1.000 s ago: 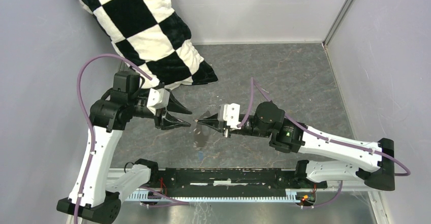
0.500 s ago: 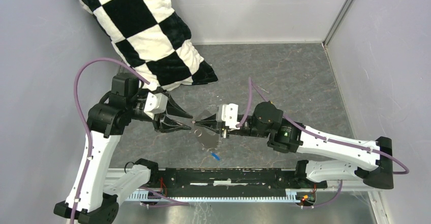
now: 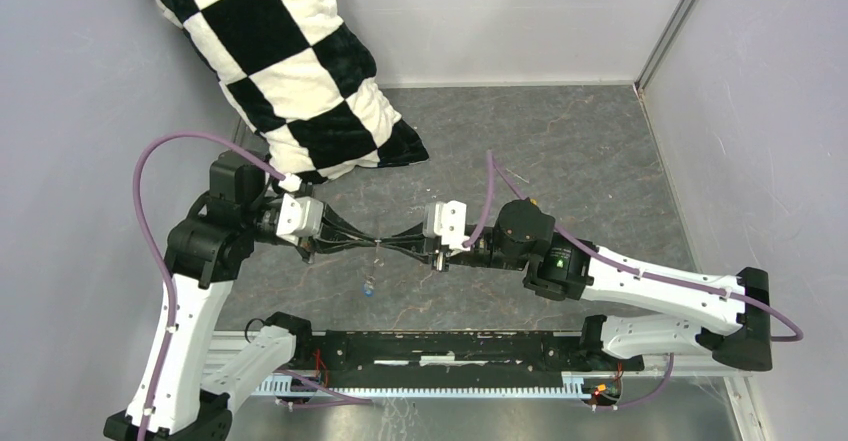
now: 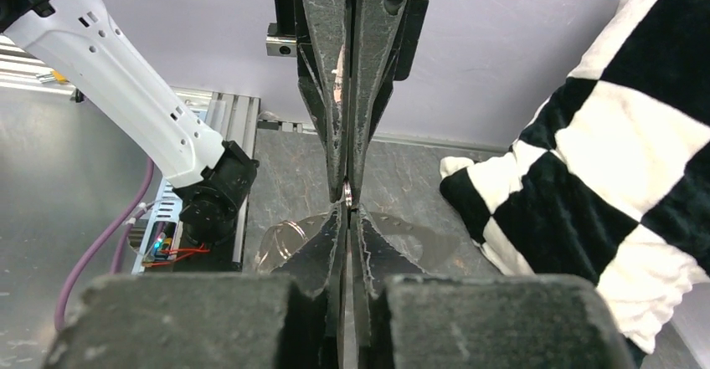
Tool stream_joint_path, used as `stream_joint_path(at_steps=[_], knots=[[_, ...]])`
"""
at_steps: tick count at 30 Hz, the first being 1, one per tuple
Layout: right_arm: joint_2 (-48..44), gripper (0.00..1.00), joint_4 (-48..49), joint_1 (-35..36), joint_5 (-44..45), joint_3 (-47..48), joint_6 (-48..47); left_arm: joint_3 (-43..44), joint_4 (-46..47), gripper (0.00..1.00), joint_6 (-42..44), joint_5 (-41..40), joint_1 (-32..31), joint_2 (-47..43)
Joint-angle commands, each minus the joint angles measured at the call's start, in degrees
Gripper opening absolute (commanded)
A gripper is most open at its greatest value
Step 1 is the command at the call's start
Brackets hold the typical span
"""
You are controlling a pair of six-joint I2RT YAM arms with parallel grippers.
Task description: Put the keys on the keyring
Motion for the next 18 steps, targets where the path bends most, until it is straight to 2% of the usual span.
stream_joint_path(at_steps=[1, 4, 7, 11, 18], knots=[[-0.9, 0.10, 3.1, 0.5, -0.5, 3.8, 0.8, -0.4, 1.6, 0.02, 2.8, -0.6, -0.2, -1.0], [-3.2, 0.32, 2.0, 0.4, 1.6, 2.4, -0.3, -0.3, 2.0, 0.02, 5.2, 3.2, -0.2, -1.3], [-7.0, 0.40, 2.6, 0.5, 3.9, -0.7, -1.0, -0.3, 2.4, 0.02, 10.2, 8.7, -0.2, -2.5], [-11.4, 0.41, 4.4, 0.5, 4.7, -4.5, -0.2, -0.2, 10.5, 0.02, 4.0, 13.3, -0.2, -3.3], [-11.3, 0.39, 8.2, 0.5, -3.5, -5.2, 2.3, 0.8, 13.5, 0.02, 4.3, 18.3, -0.2, -2.6]])
